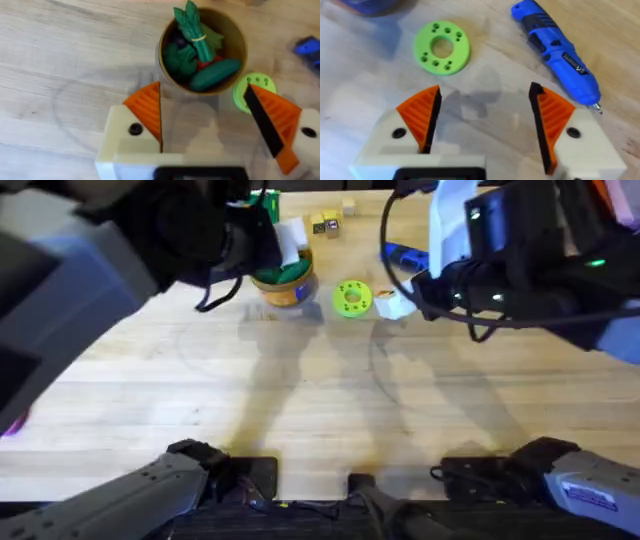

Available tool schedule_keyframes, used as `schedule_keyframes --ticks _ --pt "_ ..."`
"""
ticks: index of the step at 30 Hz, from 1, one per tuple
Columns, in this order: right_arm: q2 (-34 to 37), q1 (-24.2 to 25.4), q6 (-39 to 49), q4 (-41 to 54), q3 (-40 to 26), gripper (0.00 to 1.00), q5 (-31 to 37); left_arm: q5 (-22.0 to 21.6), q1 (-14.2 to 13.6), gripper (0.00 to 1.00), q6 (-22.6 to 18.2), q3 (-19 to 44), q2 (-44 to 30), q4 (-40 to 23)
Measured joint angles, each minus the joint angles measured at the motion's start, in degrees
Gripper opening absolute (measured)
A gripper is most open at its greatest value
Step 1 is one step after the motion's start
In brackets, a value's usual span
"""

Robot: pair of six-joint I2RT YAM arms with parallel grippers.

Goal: Pick up the gripper from the table and insert it into the empty holder that is missing its gripper. Then pick up a screw, insert it into the mounting hole, and use the screwdriver to tighten it. Finally, clean up the table by picking up the vegetable and placing it into the bucket.

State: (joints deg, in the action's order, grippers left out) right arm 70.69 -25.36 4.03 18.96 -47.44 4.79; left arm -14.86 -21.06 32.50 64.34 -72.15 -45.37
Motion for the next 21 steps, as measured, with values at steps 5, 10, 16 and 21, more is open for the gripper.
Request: schedule_keyframes --ticks 5,10,16,21 --pt "-6.2 0.0 -0.9 12.3 -4.4 0.992 -4.8 3.0 0.0 0.993 -10.2 0.0 5.9 -9.1" --pt "-12.4 0.0 -1.5 19.8 -6.0 0.992 -6.6 3.6 0.0 0.993 -16.9 0.0 10.0 -15.8" --pt "-19.7 0.0 -1.6 25.7 -6.1 0.991 -7.4 3.8 0.0 0.993 -20.5 0.0 11.9 -22.7" --pt "-22.0 0.0 -1.6 29.8 -6.1 0.991 -7.5 4.2 0.0 0.993 -21.4 0.0 11.8 -24.9"
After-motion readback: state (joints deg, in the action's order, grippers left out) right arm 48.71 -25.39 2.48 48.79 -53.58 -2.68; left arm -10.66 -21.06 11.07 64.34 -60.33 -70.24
